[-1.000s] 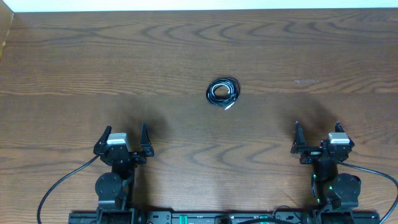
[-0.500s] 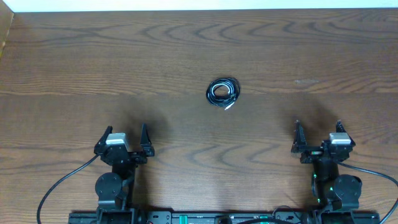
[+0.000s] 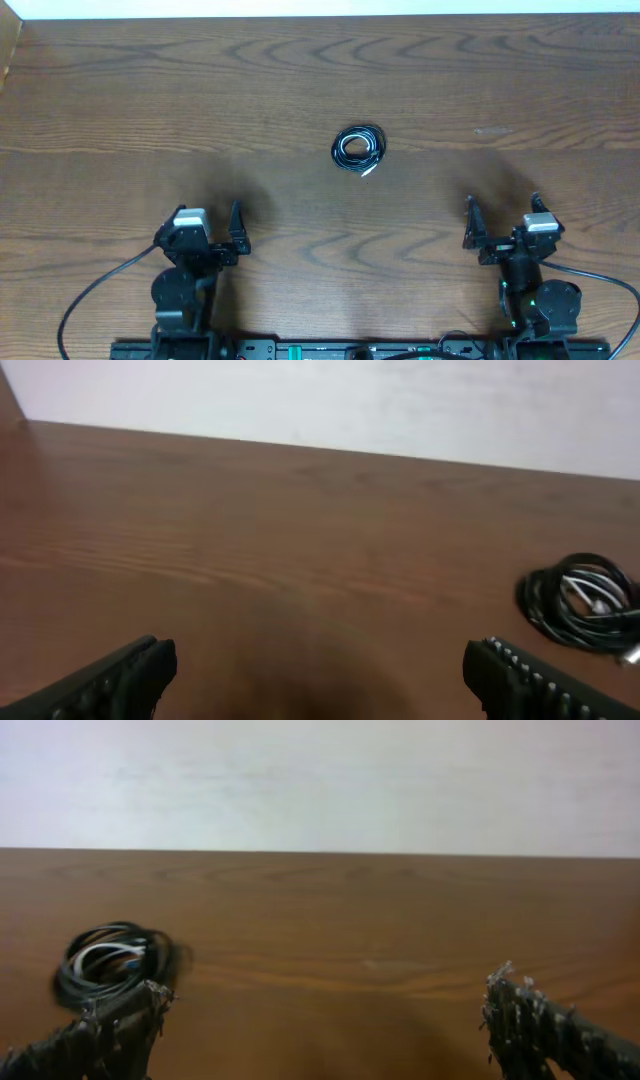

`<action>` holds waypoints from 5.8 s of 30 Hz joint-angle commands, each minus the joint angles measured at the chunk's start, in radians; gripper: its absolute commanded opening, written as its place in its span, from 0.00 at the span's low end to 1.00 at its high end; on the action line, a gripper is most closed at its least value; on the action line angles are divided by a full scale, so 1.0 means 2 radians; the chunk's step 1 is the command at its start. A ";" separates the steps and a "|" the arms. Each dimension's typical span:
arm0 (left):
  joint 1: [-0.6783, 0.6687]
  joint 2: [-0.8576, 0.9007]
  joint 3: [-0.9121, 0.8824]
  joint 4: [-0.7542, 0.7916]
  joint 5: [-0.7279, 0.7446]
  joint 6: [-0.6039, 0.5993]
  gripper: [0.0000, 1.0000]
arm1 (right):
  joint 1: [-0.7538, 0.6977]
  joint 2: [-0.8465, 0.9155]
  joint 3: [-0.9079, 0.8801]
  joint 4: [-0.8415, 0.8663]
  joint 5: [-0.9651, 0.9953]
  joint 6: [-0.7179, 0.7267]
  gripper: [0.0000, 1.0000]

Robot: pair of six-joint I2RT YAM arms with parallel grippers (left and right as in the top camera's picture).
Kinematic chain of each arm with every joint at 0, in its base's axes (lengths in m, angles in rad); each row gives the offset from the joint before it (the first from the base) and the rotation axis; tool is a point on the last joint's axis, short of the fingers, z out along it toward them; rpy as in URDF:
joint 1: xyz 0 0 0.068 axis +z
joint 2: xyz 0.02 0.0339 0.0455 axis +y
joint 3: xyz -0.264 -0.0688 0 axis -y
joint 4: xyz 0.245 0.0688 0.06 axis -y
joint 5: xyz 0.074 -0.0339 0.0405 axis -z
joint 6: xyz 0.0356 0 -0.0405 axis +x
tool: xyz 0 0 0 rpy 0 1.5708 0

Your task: Untangle cables

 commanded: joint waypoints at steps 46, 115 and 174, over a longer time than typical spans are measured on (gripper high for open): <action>-0.009 0.613 0.614 -0.388 0.165 -0.024 0.99 | 0.002 0.634 0.603 -0.370 -0.227 -0.025 0.99; -0.200 0.904 0.615 -0.102 0.153 -0.122 0.07 | 0.002 0.690 0.602 -0.364 -0.218 0.003 0.92; -0.153 0.806 0.615 -0.253 0.329 -0.174 0.07 | 0.155 0.848 0.602 -0.251 -0.226 0.134 0.57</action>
